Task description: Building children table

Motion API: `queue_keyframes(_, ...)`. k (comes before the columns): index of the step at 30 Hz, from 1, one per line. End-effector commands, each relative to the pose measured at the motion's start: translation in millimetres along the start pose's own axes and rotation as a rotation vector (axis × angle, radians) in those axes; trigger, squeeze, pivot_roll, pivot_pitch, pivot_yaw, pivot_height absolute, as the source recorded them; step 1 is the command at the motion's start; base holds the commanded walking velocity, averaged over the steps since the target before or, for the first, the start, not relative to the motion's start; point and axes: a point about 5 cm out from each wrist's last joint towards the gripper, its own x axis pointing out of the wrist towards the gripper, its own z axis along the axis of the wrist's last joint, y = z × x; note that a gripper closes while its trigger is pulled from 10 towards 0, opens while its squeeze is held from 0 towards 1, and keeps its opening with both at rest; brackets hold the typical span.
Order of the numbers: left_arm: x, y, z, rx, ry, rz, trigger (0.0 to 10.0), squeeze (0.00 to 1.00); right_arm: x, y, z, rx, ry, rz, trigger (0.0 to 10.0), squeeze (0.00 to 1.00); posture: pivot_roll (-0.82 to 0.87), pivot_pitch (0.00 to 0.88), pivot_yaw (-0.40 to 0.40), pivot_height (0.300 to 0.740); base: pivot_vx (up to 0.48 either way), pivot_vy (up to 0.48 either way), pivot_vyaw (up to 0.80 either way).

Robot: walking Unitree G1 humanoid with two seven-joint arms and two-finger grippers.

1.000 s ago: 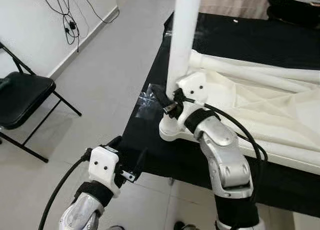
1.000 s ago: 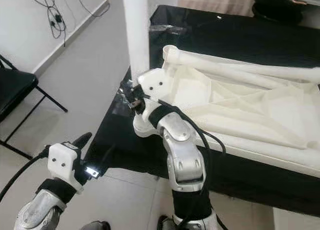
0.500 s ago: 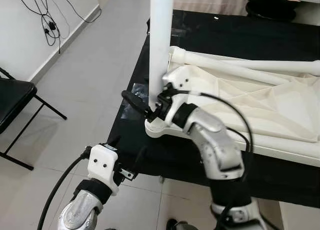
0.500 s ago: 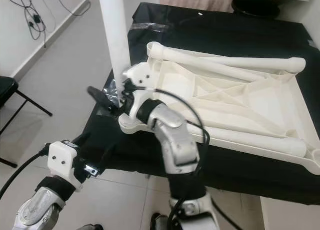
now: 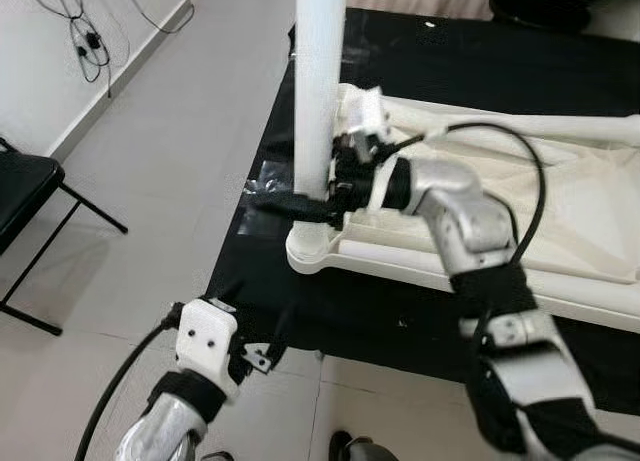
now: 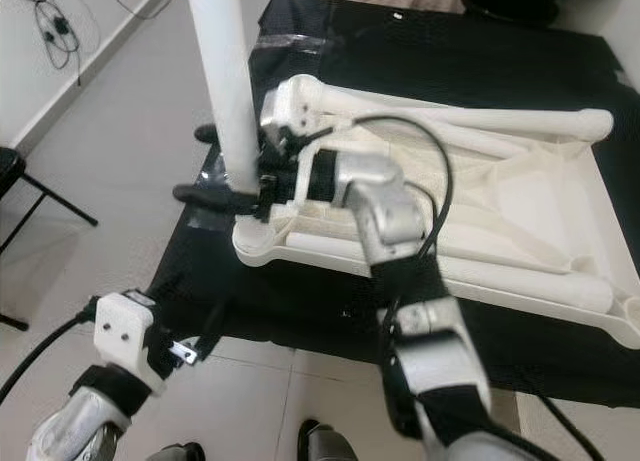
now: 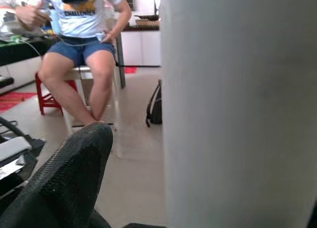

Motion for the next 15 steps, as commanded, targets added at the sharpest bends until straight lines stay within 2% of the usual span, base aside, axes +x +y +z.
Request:
queue_keyframes(1,-4.1,-3.5,1.0,-0.006,0.011,-0.007,10.0,0.0,0.6,1.6,-2.0,0.018,0.001,0.068,10.0,0.0,0.11,0.287,-0.083,0.74,0.0,0.0,0.0)
queue_keyframes(3,-8.2,-6.0,2.8,-0.009,0.014,-0.008,10.0,0.0,-2.2,-1.3,-3.3,0.035,0.016,0.122,10.0,0.0,0.12,0.296,-0.083,0.74,0.0,0.0,0.0)
queue_keyframes(4,-9.6,-6.9,3.6,-0.011,0.016,-0.009,10.0,0.0,-3.5,-1.9,-3.7,0.042,0.02,0.144,3.5,0.0,0.12,0.303,-0.081,0.74,0.0,0.0,0.0)
queue_keyframes(6,-10.4,-7.3,4.1,-0.011,0.017,-0.01,10.0,0.0,-4.2,-2.1,-3.9,0.044,0.022,0.156,3.5,0.0,0.12,0.306,-0.08,0.74,0.0,0.0,0.0)
queue_keyframes(7,-11.5,-7.9,4.7,-0.014,0.018,-0.011,10.0,0.0,-5.4,-2.3,-3.5,0.054,0.018,0.179,0.0,0.0,0.12,0.316,-0.078,0.74,0.0,0.0,0.0)
queue_keyframes(15,-15.8,-9.6,7.7,-0.02,0.026,-0.012,10.0,0.0,-12.9,-7.7,-6.6,0.071,0.032,0.232,0.0,0.0,0.12,0.33,-0.074,0.74,0.0,0.0,0.0)
